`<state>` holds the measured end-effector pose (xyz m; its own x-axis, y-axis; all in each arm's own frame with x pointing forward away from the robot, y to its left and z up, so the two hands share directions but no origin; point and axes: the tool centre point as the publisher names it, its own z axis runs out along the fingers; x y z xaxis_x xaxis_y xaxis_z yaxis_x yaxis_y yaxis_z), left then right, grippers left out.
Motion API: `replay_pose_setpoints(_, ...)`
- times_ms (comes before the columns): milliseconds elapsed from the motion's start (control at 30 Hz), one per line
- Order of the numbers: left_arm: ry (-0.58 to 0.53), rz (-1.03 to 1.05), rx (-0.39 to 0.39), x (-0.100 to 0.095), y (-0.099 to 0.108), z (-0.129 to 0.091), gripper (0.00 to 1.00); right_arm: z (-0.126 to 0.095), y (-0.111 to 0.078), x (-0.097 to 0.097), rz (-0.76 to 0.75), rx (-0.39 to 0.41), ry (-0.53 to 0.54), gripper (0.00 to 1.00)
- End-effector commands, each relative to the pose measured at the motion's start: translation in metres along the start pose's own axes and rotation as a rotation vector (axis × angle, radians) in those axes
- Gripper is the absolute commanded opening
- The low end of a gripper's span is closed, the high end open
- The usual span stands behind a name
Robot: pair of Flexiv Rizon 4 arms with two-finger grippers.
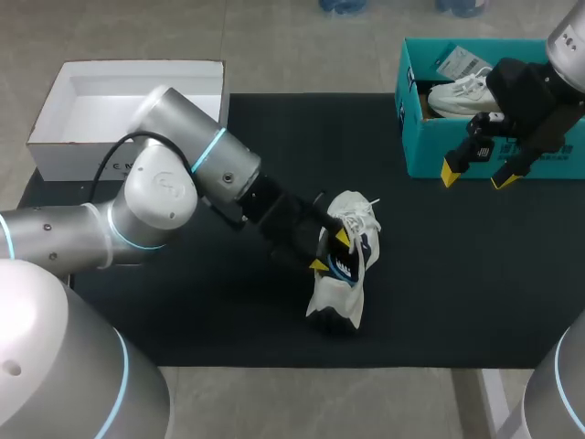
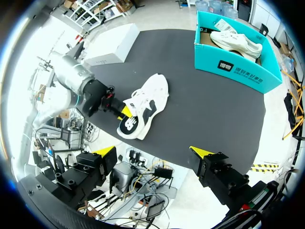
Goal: Take the shoe out of the shoebox, open the shoe tongue, remove and reinsert the insole, then place the shoe into the shoebox
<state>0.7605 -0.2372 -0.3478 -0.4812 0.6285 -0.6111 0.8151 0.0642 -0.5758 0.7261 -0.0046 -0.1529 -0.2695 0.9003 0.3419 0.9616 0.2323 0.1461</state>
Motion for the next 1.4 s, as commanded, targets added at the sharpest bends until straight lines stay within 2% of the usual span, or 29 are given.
replay_pose_setpoints(33, -0.007, 0.003, 0.004, 0.004, -0.007, -0.002, 0.52, 0.001, 0.002, 0.000, 0.000, 0.003, -0.001, 1.00)
replay_pose_setpoints(233, -0.005, -0.003, 0.024, 0.004, -0.011, 0.002, 0.33, 0.001, 0.002, 0.000, 0.000, 0.003, -0.001, 1.00)
replay_pose_setpoints(300, -0.003, -0.003, 0.029, 0.004, -0.012, 0.003, 0.09, 0.001, 0.002, 0.000, 0.000, 0.003, -0.001, 1.00)
replay_pose_setpoints(333, 0.001, -0.003, 0.035, 0.004, -0.013, 0.003, 0.00, 0.001, 0.002, 0.000, 0.000, 0.003, -0.001, 1.00)
replay_pose_setpoints(567, 0.028, 0.017, 0.036, 0.003, -0.013, 0.004, 0.00, 0.001, 0.002, 0.000, 0.000, 0.003, -0.001, 1.00)
replay_pose_setpoints(800, 0.053, 0.043, -0.022, 0.000, 0.011, 0.002, 0.00, 0.001, 0.002, 0.000, 0.000, 0.003, -0.001, 1.00)
replay_pose_setpoints(933, 0.072, 0.037, -0.033, 0.006, 0.020, 0.009, 0.00, 0.001, 0.002, 0.000, 0.000, 0.003, -0.001, 1.00)
replay_pose_setpoints(1167, 0.134, 0.024, -0.024, 0.028, 0.023, 0.022, 0.00, 0.001, 0.002, 0.000, 0.000, 0.003, -0.001, 1.00)
replay_pose_setpoints(1367, 0.128, 0.023, -0.028, 0.022, 0.018, 0.008, 0.00, 0.001, 0.002, 0.000, 0.000, 0.003, -0.001, 1.00)
replay_pose_setpoints(1400, 0.126, 0.025, -0.032, 0.020, 0.017, 0.005, 0.29, 0.001, 0.002, 0.000, 0.000, 0.003, -0.001, 1.00)
